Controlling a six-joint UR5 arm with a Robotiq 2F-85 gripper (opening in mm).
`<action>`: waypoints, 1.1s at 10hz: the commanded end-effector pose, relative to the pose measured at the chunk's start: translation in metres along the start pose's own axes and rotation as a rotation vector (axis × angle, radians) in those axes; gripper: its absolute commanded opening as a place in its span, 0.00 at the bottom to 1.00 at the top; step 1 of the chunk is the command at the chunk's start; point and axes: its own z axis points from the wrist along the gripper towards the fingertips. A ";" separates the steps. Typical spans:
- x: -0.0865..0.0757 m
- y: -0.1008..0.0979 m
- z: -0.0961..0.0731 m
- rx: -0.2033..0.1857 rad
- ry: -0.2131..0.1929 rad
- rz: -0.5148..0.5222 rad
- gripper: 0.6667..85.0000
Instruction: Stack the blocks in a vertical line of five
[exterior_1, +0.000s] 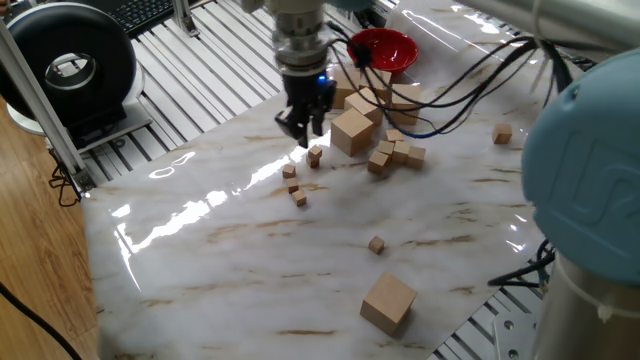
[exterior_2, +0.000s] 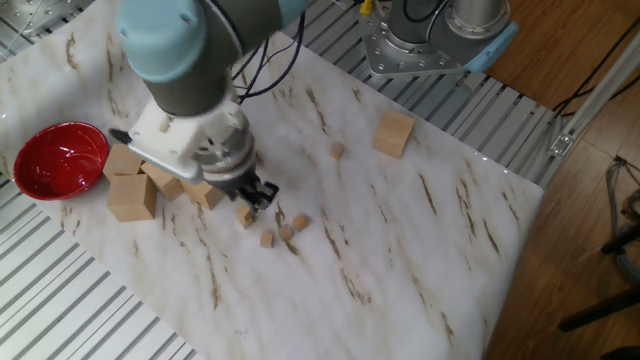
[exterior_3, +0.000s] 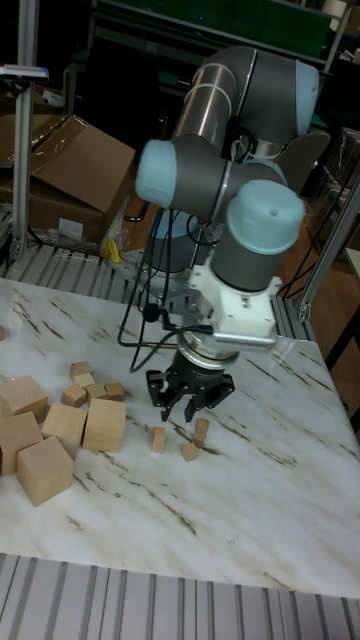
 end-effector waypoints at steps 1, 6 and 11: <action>-0.018 0.030 0.002 0.003 -0.007 0.024 0.45; -0.036 0.033 0.028 0.025 -0.062 -0.070 0.38; -0.029 0.037 0.040 -0.026 -0.064 -0.133 0.41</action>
